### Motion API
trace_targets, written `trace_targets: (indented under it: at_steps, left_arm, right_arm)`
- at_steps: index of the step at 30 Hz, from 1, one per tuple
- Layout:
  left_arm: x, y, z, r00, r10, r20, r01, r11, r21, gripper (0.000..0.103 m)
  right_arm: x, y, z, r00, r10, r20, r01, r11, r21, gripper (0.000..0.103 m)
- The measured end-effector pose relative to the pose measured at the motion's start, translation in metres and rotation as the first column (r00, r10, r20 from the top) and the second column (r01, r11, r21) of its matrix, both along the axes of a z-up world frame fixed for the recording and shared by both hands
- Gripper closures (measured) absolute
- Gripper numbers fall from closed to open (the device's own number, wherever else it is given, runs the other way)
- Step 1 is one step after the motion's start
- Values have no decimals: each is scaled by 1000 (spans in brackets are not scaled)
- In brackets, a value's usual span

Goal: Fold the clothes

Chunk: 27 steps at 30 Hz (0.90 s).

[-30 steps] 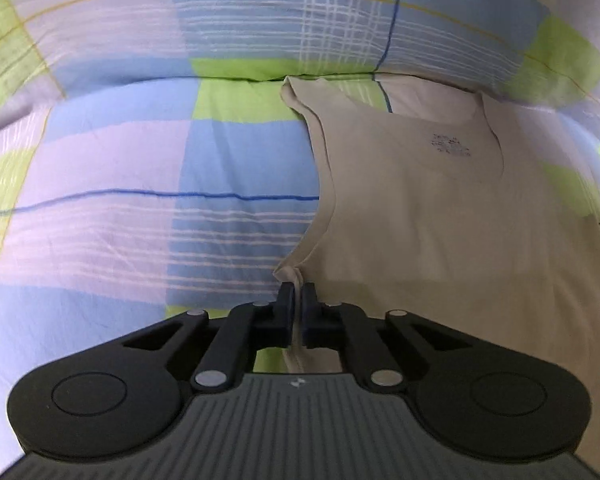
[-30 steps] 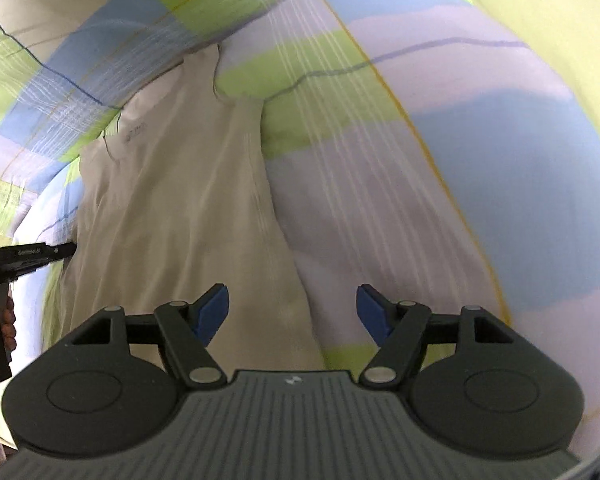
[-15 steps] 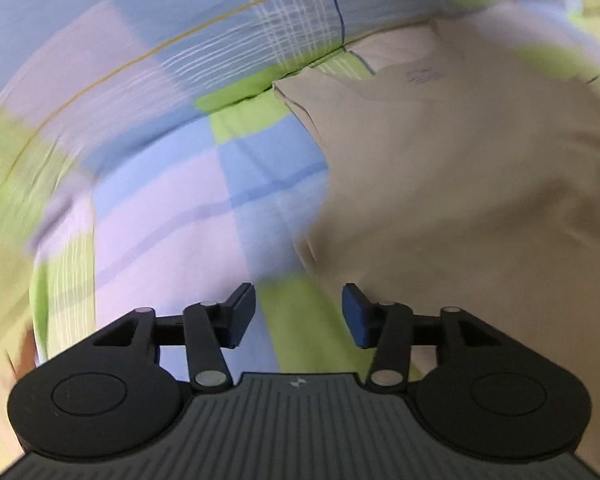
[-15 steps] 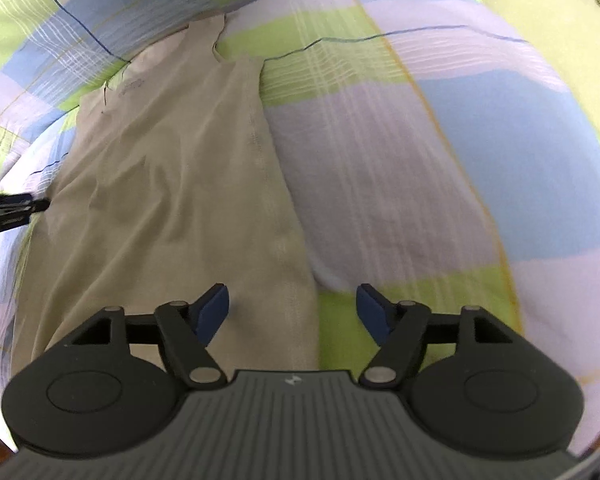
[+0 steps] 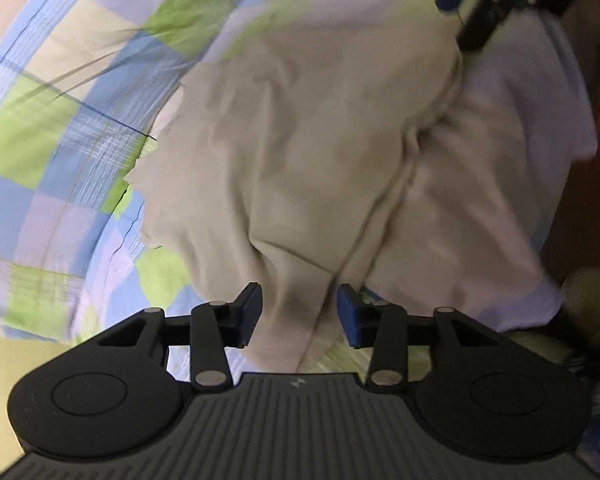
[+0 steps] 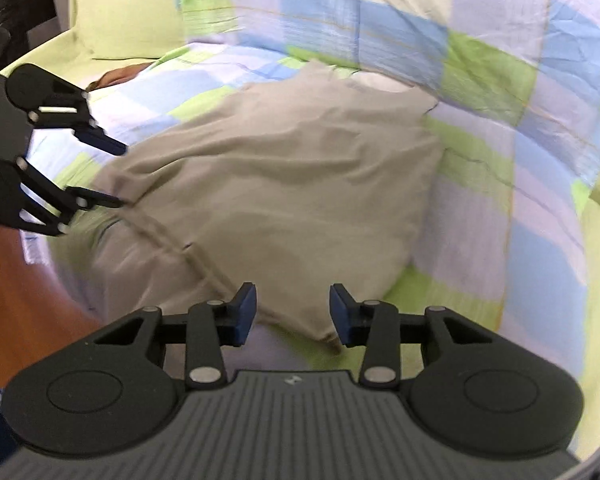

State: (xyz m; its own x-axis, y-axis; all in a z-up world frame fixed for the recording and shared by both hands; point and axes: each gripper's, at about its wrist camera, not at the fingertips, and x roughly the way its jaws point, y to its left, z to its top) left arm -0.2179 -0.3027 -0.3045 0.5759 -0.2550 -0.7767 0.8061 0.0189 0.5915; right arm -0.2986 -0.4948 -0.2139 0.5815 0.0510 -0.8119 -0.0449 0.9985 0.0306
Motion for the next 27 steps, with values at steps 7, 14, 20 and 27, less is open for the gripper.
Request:
trace_targets:
  at_steps: [7, 14, 20, 27]
  left_arm:
    - [11, 8, -9, 994, 17, 109, -15, 1000, -15, 103]
    - [30, 15, 17, 990, 128, 56, -121, 986, -110, 103]
    - [35, 15, 23, 990, 135, 40, -128, 981, -145, 103]
    - [42, 19, 22, 989, 138, 47, -131, 982, -138, 103]
  right_arm:
    - [-13, 32, -11, 999, 34, 26, -32, 995, -90, 66]
    - [-5, 65, -17, 997, 21, 78, 0, 964, -266, 54]
    - [20, 96, -33, 991, 60, 120, -16, 940, -341, 54]
    - [47, 130, -51, 982, 135, 135, -59, 888, -456, 52]
